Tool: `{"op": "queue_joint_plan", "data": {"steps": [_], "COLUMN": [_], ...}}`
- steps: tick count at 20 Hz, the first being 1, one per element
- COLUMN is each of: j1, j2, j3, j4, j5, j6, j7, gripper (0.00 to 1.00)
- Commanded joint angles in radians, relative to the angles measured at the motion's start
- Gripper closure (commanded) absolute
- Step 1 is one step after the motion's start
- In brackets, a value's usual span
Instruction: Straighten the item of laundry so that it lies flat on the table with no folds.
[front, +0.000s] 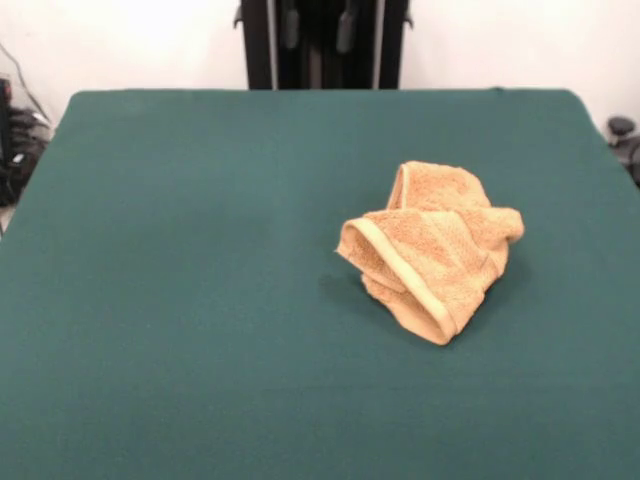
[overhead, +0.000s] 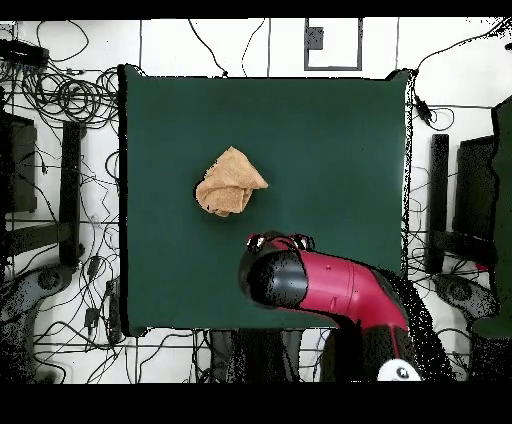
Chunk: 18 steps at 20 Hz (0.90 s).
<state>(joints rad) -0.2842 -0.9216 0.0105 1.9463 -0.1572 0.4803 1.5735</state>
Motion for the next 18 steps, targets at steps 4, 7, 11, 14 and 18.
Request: {"op": "queue_joint_plan", "data": {"steps": [4, 7, 11, 14, 18], "j1": [-0.065, -0.111, -0.190, -0.246, -0.363], "j2": [0.160, 0.185, 0.188, 0.190, 0.238], "j3": [0.182, 0.237, 0.370, 0.462, 0.676], "j4": [-0.111, -0.135, -0.146, -0.152, -0.178], "j5": [-0.100, -0.135, -0.204, -0.249, -0.382], "j6": [-0.077, -0.095, -0.155, -0.144, -0.075], "j7": [-0.086, -0.120, -0.182, -0.222, -0.465], "gripper": [0.00, 0.00, 0.00, 0.00, 0.00]}}
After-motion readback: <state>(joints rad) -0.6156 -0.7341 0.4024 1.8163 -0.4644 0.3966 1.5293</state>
